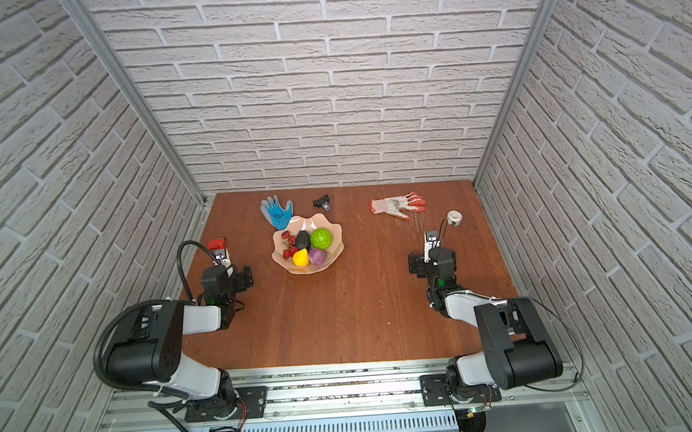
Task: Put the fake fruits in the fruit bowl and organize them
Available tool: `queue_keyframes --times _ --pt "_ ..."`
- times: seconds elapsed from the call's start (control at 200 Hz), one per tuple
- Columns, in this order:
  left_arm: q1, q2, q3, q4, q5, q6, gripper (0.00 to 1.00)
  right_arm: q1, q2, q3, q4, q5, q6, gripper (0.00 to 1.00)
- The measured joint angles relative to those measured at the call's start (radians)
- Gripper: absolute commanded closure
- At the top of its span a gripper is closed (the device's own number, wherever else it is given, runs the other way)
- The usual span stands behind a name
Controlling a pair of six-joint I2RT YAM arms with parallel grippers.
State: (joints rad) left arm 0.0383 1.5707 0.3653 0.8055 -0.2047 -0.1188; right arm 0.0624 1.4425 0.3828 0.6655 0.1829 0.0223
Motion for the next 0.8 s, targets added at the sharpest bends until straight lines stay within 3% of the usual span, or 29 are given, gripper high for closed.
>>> queue_keyframes --times 0.31,0.8 --pt "0.014 0.005 0.000 0.063 0.004 -0.009 0.02 -0.004 0.049 -0.057 0.159 -0.023 0.012 0.00" --pt "0.012 0.005 0.000 0.073 0.004 -0.008 0.02 -0.004 0.046 -0.056 0.159 -0.050 0.008 0.00"
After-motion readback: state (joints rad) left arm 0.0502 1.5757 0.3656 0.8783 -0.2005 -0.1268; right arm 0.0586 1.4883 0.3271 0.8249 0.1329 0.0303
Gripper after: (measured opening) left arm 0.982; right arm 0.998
